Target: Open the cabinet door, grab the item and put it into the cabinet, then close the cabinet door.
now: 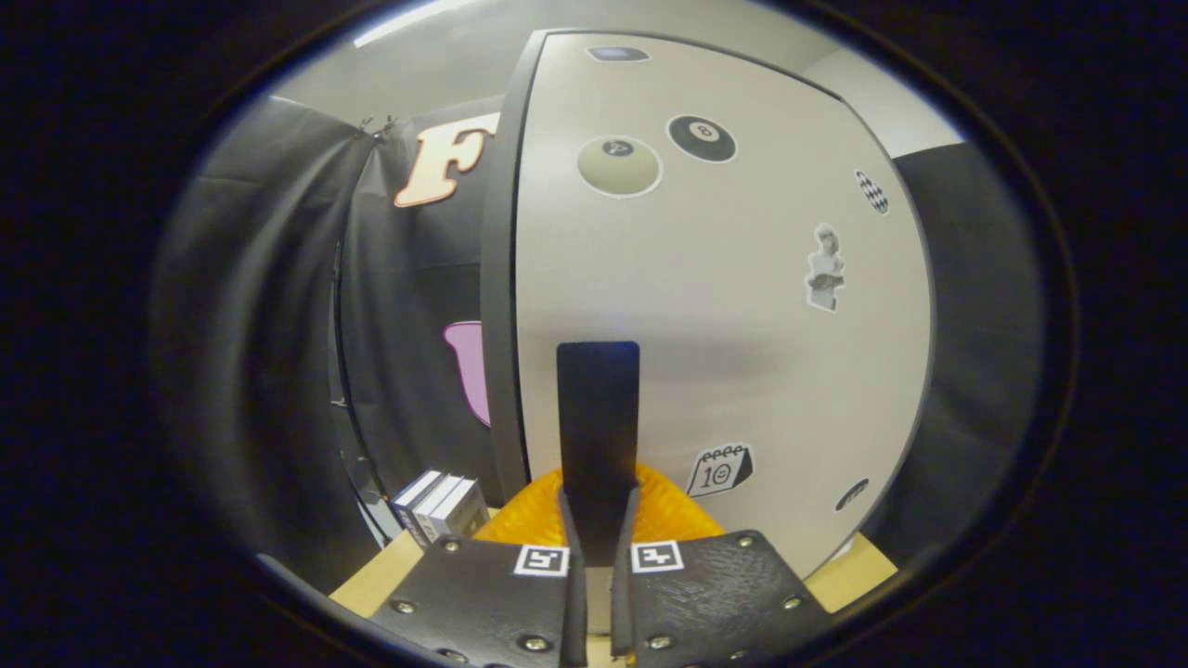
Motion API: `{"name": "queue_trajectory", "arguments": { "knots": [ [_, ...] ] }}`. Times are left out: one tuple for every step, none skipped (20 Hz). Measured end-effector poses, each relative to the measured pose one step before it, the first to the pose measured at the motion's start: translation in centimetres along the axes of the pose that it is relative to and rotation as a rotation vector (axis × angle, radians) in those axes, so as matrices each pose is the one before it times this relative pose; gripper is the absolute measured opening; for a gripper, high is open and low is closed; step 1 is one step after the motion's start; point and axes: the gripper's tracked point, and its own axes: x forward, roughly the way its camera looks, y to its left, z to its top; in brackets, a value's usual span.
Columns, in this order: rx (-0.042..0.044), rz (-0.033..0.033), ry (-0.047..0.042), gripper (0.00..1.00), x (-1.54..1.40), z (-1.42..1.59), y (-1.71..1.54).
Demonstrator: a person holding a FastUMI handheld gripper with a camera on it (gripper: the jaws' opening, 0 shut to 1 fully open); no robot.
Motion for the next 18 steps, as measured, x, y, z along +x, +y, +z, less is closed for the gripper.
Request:
{"name": "queue_trajectory", "arguments": {
  "knots": [
    [-0.00967,0.00164,-0.00041,0.1,-0.234,-0.019,-0.067],
    [-0.00545,0.00034,-0.00117,0.1,-0.277,0.023,-0.12],
    [-0.00484,0.00086,-0.00329,0.1,-0.402,0.002,0.011],
    [-0.00667,-0.00257,-0.00525,0.1,-0.636,0.122,-0.112],
    [-0.01016,-0.00462,-0.00063,0.1,-0.417,0.037,-0.128],
    [-0.00927,-0.00518,-0.00574,0.1,-0.552,0.115,-0.063],
    [-0.00698,-0.00491,-0.0033,0.1,-0.599,-0.046,-0.154],
    [0.00071,-0.00409,-0.00414,0.1,-0.65,0.061,-0.218],
    [0.00475,-0.00216,-0.0018,0.1,-0.576,-0.023,-0.299],
    [0.00172,-0.00285,-0.00076,0.1,-0.668,0.075,-0.358],
    [-0.00127,-0.00478,-0.00022,0.1,-0.766,-0.085,-0.513],
    [-0.00154,-0.007,0.00114,0.1,-0.681,-0.075,-0.491],
    [-0.00072,-0.00584,-0.00254,0.1,-0.68,-0.12,-0.261],
    [0.00177,-0.00686,-0.00321,0.1,-0.519,0.125,-0.428],
    [0.00129,-0.00578,0.00095,0.1,-0.66,0.003,-0.394],
    [0.00159,-0.00739,0.00027,0.1,-0.59,0.055,-0.439],
    [0.00043,-0.00692,-0.00096,0.1,-0.693,0.11,-0.502],
    [0.00117,-0.00579,0.00214,0.1,-0.676,0.0,-0.553]
  ]
}}
